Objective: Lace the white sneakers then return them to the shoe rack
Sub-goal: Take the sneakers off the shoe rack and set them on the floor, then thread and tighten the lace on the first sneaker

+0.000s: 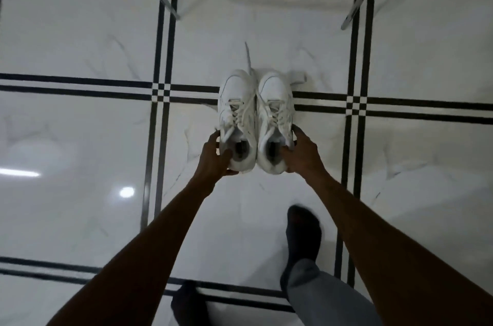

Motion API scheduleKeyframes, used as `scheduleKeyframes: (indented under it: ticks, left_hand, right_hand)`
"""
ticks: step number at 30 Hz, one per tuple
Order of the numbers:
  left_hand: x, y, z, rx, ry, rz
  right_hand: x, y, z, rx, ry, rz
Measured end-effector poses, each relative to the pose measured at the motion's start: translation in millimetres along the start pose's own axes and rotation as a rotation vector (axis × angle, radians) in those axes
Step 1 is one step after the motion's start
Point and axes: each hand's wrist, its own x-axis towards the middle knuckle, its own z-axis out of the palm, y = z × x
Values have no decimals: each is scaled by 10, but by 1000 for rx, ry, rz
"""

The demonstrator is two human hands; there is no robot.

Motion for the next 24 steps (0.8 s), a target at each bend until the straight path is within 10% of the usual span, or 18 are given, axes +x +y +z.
scheduleKeyframes:
  ticks: [8, 13, 19, 24]
  left_hand:
    - [434, -586, 17, 23, 25, -9]
    - [426, -538, -86, 146, 112, 120]
    - [563, -365, -101, 123, 189, 432]
    - [535, -490, -168, 70, 278, 532]
  right_hand:
    - [386, 392, 444, -111, 25, -24]
    - [67, 77, 545, -221, 458, -393]
    - [383, -390, 944, -348, 160, -452]
    - [573, -369, 1161, -381, 223, -376]
